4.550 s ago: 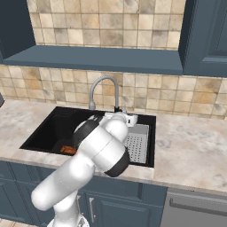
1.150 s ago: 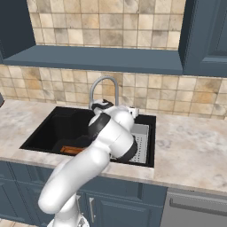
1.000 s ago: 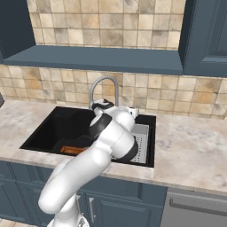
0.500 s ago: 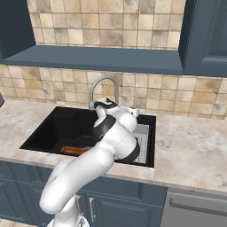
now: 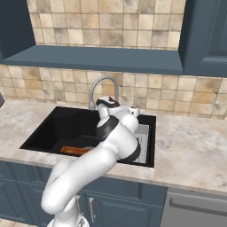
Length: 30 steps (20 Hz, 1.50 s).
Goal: Turn on the sink faucet with hot water and rinse the cutting board for ten seconds, then turn off the faucet. Push the cutting board to reach the water if necessary.
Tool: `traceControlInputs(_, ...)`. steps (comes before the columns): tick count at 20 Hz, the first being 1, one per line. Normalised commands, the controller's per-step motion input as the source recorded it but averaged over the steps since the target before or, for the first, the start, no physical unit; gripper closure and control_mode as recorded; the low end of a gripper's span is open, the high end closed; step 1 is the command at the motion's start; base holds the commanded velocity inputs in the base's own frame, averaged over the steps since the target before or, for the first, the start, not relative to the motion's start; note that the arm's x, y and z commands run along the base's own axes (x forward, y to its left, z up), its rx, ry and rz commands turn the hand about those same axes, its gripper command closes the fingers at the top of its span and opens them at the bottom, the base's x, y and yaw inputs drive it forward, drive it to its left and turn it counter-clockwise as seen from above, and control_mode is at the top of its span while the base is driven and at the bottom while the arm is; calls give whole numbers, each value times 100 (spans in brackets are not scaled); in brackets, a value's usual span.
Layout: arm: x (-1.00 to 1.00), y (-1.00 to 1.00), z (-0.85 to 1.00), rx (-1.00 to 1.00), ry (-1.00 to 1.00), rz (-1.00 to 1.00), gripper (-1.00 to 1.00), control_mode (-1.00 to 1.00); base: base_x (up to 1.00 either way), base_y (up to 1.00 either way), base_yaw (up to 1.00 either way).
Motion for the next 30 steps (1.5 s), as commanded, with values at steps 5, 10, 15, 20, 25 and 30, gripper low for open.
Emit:
traceControlInputs(5, 16, 0, -6, 0, 0, 0, -100, -100, 0, 0, 0)
traceControlInputs(10, 11, 0, -5, 0, 0, 0, -100, -100, 0, 0, 0)
traceControlInputs(15, 8, 0, -2, 0, 0, 0, -100, -100, 0, 0, 0)
traceControlInputs(20, 14, 0, 0, 0, 0, 0, -100, -100, 0, 0, 0)
traceControlInputs(25, 16, 0, -1, 0, 0, 0, -100, -100, 0, 0, 0)
traceControlInputs(30, 10, 0, -2, 0, 0, 0, -100, -100, 0, 0, 0)
